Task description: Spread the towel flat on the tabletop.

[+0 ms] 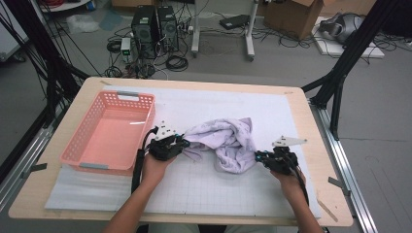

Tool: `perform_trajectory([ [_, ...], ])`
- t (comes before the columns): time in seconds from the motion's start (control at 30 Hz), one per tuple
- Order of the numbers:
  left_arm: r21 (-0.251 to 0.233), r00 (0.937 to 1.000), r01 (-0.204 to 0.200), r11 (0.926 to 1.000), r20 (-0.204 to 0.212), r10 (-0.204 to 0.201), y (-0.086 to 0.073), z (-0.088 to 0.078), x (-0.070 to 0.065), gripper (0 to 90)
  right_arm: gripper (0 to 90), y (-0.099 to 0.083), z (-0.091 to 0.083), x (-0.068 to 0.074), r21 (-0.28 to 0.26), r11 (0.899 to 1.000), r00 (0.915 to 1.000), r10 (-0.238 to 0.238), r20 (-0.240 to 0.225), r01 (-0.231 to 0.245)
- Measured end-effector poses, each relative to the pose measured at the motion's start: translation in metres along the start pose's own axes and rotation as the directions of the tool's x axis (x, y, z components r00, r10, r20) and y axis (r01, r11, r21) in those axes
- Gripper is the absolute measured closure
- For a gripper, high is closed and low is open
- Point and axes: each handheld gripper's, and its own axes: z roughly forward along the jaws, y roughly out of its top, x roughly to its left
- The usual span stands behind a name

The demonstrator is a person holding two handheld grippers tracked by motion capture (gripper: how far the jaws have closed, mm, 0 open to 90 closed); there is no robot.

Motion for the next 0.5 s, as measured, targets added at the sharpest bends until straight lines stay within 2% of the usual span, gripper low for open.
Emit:
perform_trajectory([
  [0.1,0.009,0.9997,-0.023,0.9997,0.005,0.023,-0.004,-0.005,-0.002,76.3,85.5,-0.013,-0.019,-0.002,-0.01,1.0,1.0,-0.006,0.003,0.006],
  [0.23,0.003,0.9985,-0.052,0.9987,0.016,0.052,-0.007,-0.012,-0.006,76.3,85.5,-0.03,-0.038,-0.003,-0.006,1.0,0.9999,0.011,0.0,-0.011],
  [0.5,0.01,0.9952,-0.086,0.9962,0.047,0.086,-0.021,-0.021,-0.014,76.2,85.3,-0.047,-0.06,0.009,0.001,0.999,0.9986,-0.034,-0.039,0.034],
])
